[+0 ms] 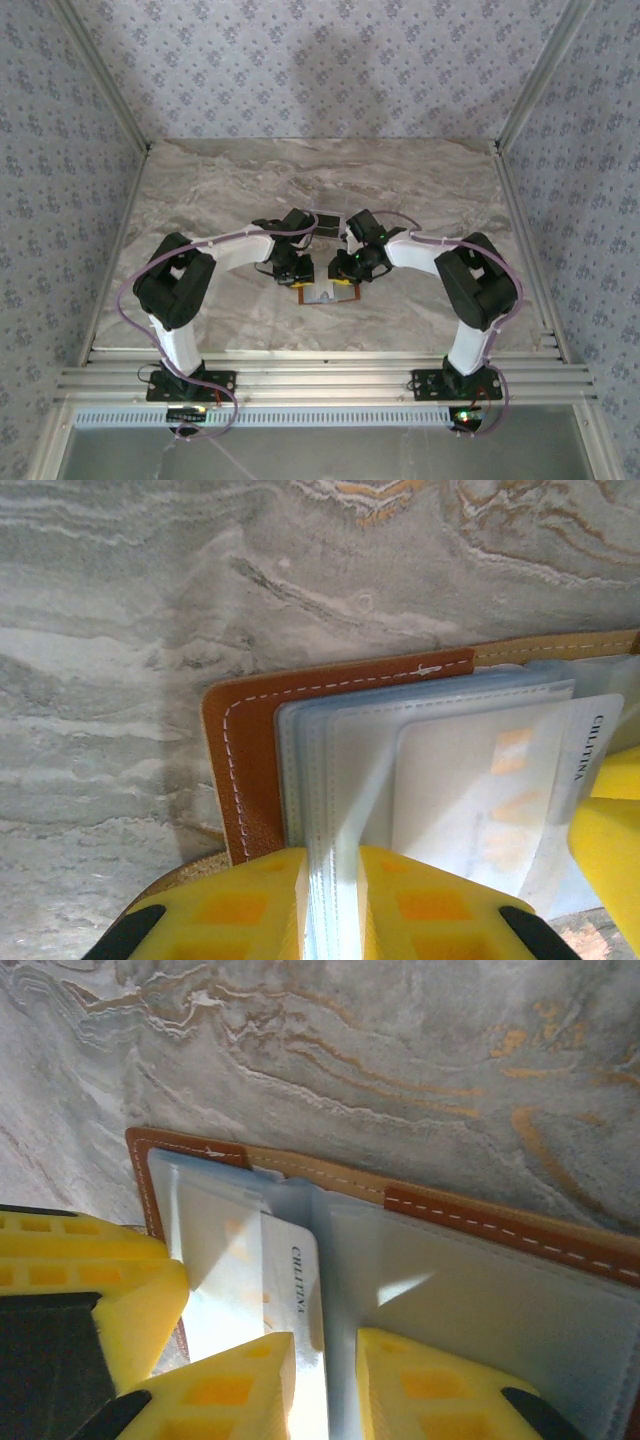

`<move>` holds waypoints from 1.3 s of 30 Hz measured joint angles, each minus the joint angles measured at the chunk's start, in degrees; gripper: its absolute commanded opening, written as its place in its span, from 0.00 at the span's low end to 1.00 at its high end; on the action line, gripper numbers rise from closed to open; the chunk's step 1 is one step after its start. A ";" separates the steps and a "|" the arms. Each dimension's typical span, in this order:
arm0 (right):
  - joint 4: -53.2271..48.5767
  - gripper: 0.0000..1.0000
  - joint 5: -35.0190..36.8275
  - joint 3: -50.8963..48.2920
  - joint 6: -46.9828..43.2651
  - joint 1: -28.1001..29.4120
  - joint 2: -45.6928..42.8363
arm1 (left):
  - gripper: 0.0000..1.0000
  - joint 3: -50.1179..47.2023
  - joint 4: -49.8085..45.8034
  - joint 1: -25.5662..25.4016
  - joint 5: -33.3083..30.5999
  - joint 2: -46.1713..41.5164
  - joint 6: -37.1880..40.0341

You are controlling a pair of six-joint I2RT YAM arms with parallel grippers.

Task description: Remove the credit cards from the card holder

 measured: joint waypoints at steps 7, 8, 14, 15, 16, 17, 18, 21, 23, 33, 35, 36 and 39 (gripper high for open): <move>3.28 0.24 -2.05 -1.46 0.50 -0.22 0.20 | 0.21 0.00 0.00 -0.09 -0.17 0.00 -0.02; 4.04 0.23 -2.43 -1.84 0.76 -0.28 0.20 | 0.21 0.00 0.00 -0.09 -0.20 0.00 0.00; 8.00 0.21 -4.79 -3.69 2.27 -0.72 0.28 | 0.21 0.00 0.00 -0.09 -0.20 0.00 0.00; 8.57 0.20 -5.16 -3.89 2.45 -0.79 0.42 | 0.21 0.02 -0.02 -0.09 -0.20 0.00 0.00; 9.05 0.19 -5.42 -4.07 2.58 -0.85 0.52 | 0.21 0.04 -0.07 -0.09 -0.24 0.00 0.00; 9.44 0.19 -5.64 -4.17 2.73 -0.94 0.63 | 0.21 0.04 -0.17 -0.09 -0.28 0.00 0.00; 9.86 0.17 -5.84 -4.39 2.93 -0.98 0.66 | 0.21 0.04 -0.22 -0.09 -0.39 0.00 0.00; 10.23 0.14 -6.23 -4.55 3.10 -1.18 0.66 | 0.21 0.04 -0.24 -0.09 -0.42 0.00 0.00; 10.25 0.13 -6.25 -4.61 3.06 -1.25 0.66 | 0.21 0.04 -0.24 -0.09 -0.42 0.00 0.00; 9.20 0.10 -6.05 -4.74 2.34 -2.16 -0.63 | 0.20 0.13 -0.42 -0.09 -0.46 0.00 0.02; 8.55 0.10 -5.95 -4.74 1.97 -2.36 -0.96 | 0.20 0.15 -0.42 -0.09 -0.59 0.00 0.02; 8.20 0.10 -5.75 -4.74 1.75 -2.49 -1.18 | 0.20 0.15 -0.42 -0.09 -0.63 0.00 0.02; 6.84 0.10 -5.22 -4.74 0.85 -2.89 -1.79 | 0.20 0.15 -0.44 -0.09 -0.63 0.00 0.07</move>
